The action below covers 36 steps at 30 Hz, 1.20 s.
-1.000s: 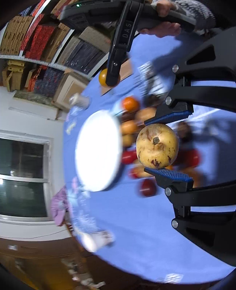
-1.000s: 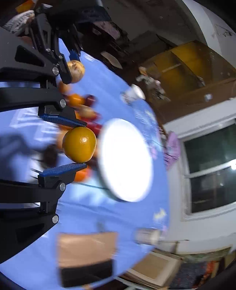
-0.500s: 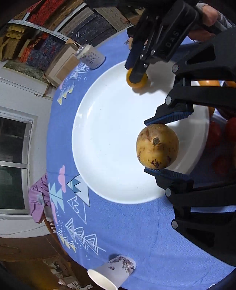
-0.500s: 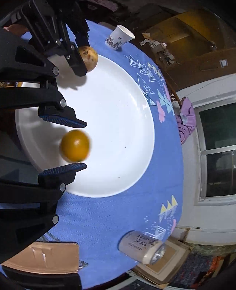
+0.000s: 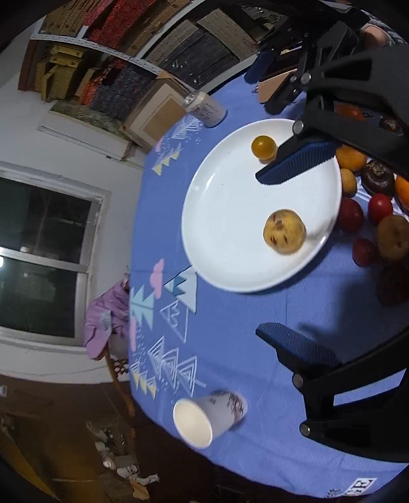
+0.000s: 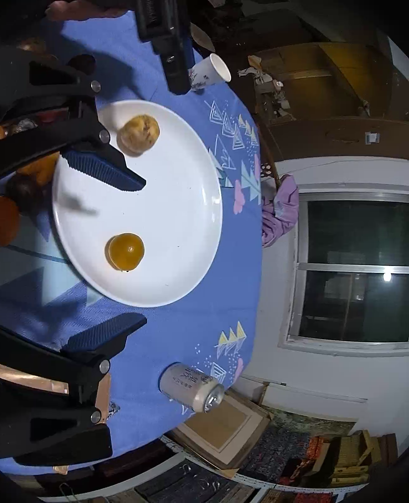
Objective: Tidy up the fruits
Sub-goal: 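Place the potato on the white plate with the left gripper while the right places the orange, then grasp the round pale fruit with the left gripper while the right grasps a mangosteen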
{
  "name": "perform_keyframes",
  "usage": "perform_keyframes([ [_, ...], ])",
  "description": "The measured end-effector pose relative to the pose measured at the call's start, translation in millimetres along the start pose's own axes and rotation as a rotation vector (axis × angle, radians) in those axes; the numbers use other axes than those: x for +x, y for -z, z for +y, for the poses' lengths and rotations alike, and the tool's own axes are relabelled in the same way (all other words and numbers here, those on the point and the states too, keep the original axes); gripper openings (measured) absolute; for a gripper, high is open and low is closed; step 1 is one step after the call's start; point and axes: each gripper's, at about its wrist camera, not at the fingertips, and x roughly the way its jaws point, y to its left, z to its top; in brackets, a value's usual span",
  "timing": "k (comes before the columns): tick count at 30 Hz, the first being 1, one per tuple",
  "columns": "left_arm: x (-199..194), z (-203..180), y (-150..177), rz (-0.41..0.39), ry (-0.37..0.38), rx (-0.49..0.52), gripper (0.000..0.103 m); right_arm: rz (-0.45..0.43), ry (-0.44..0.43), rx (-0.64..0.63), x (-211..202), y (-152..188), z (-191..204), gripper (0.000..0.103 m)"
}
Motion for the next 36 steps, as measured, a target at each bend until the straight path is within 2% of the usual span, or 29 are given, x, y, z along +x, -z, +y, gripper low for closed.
perform_keyframes([
  [1, -17.8, 8.0, 9.0, -0.037, -0.015, -0.006, 0.094, -0.020, -0.009, 0.008, -11.7, 4.4, -1.0, 0.095],
  [3, -46.4, 24.9, 39.1, -0.076, -0.050, -0.020, 0.095, -0.060, -0.016, 0.030, -37.2, 20.5, -3.9, 0.097],
  [6, -72.1, 45.2, 91.1, -0.084, -0.078, -0.044, 0.095, -0.108, -0.028, 0.074, -71.3, 54.6, -9.7, 0.097],
  [8, -82.6, 49.3, 125.4, -0.061, -0.065, -0.032, 0.095, -0.133, -0.054, 0.120, -94.5, 82.3, -14.0, 0.097],
  [10, -89.5, 40.9, 150.4, -0.040, -0.038, 0.013, 0.095, -0.164, -0.072, 0.149, -116.3, 107.5, -17.5, 0.100],
  [13, -95.5, 16.6, 174.3, -0.035, -0.020, 0.138, 0.095, -0.155, -0.123, 0.158, -125.8, 125.9, -16.5, 0.100],
  [15, -88.8, 8.8, 180.2, 0.009, -0.010, 0.171, 0.095, -0.121, -0.144, 0.164, -121.3, 134.8, -16.1, 0.100],
  [18, -84.1, 18.8, 176.9, 0.037, 0.007, 0.121, 0.095, -0.076, -0.171, 0.199, -111.5, 138.3, -19.0, 0.100],
  [20, -75.2, 27.8, 174.8, 0.083, 0.010, 0.076, 0.095, -0.060, -0.178, 0.212, -107.8, 138.9, -20.1, 0.100],
  [24, -62.5, 30.2, 172.3, 0.142, 0.005, 0.060, 0.095, -0.052, -0.184, 0.214, -106.4, 138.1, -19.3, 0.100],
  [27, -59.7, 35.3, 171.8, 0.146, -0.012, 0.028, 0.094, -0.043, -0.188, 0.223, -103.4, 138.7, -19.6, 0.100],
  [28, -58.8, 38.2, 171.2, 0.148, -0.020, 0.015, 0.088, -0.040, -0.190, 0.225, -103.4, 138.6, -19.6, 0.100],
  [30, -58.8, 42.8, 169.9, 0.142, -0.025, -0.006, 0.087, -0.030, -0.189, 0.228, -101.4, 139.0, -19.5, 0.100],
  [34, -72.5, 50.4, 167.6, 0.062, -0.111, -0.036, 0.087, -0.011, -0.188, 0.248, -97.5, 140.4, -22.2, 0.100],
  [36, -67.9, 47.4, 167.5, 0.090, -0.076, -0.015, 0.087, 0.006, -0.194, 0.252, -94.1, 140.5, -22.6, 0.100],
])
